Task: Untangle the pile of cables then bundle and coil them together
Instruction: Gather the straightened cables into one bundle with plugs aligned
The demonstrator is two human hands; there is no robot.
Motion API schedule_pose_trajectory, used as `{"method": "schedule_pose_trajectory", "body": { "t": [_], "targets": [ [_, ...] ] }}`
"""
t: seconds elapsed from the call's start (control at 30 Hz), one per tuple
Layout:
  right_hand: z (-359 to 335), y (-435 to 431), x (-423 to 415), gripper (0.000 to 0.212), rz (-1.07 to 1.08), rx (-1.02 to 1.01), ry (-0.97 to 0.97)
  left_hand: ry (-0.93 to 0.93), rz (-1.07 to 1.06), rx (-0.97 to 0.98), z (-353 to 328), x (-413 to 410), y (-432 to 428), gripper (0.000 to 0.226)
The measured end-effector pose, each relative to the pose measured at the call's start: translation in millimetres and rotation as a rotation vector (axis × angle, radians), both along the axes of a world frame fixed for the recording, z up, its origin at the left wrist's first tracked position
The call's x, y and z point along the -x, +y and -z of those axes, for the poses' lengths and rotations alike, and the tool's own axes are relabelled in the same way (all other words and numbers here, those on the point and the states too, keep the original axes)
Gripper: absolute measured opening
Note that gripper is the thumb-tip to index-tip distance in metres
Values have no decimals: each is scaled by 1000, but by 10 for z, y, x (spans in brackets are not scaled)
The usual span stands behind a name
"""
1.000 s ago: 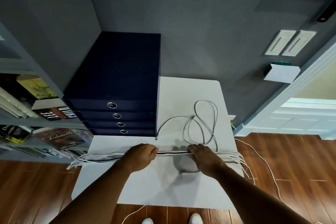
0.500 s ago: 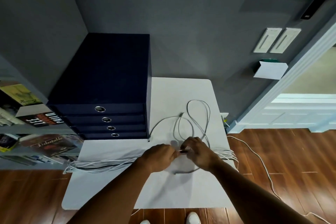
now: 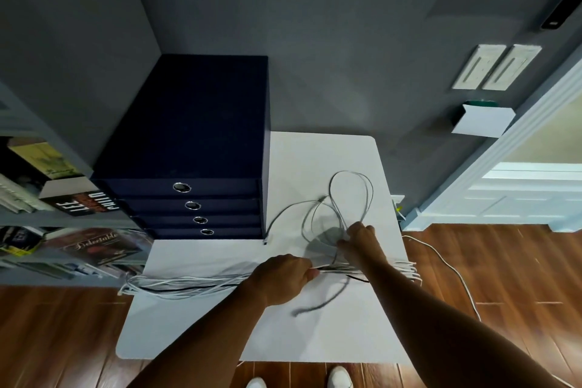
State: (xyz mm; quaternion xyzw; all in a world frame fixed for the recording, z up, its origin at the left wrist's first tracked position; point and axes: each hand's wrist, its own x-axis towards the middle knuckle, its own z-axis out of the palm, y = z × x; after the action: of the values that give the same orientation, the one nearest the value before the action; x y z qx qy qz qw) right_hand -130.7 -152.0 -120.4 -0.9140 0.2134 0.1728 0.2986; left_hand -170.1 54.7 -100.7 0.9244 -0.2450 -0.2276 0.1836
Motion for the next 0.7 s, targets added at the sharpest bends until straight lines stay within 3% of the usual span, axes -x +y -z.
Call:
{"method": "schedule_pose_trajectory", "body": {
  "t": [0.13, 0.23, 0.3, 0.37, 0.47, 0.53, 0.6, 0.7],
  "targets": [
    [-77, 172, -58, 33, -11, -149, -196, -3, -13, 22, 27, 10, 9, 42],
    [-64, 243, -55, 23, -64, -37, -231, -7, -16, 17, 35, -8, 16, 41],
    [-77, 257, -36, 38, -98, 135, -135, -18, -14, 9, 57, -17, 25, 42],
    [-115, 299, 0, 53, -83, 131, 11, -27, -13, 7, 72, -22, 32, 41],
    [-127, 398, -22, 42, -39, 30, 113, -32, -9, 15, 65, -12, 26, 42],
    [-139, 472, -95, 24, 47, -131, 103, -49, 4, 16, 66, -17, 23, 45],
    [-230, 544, -160, 4, 173, -458, 52, -73, 21, 17, 78, -10, 27, 47],
    [-443, 632, -223, 9, 209, -721, 3, -86, 53, -4, 77, 2, 33, 44]
  ]
}}
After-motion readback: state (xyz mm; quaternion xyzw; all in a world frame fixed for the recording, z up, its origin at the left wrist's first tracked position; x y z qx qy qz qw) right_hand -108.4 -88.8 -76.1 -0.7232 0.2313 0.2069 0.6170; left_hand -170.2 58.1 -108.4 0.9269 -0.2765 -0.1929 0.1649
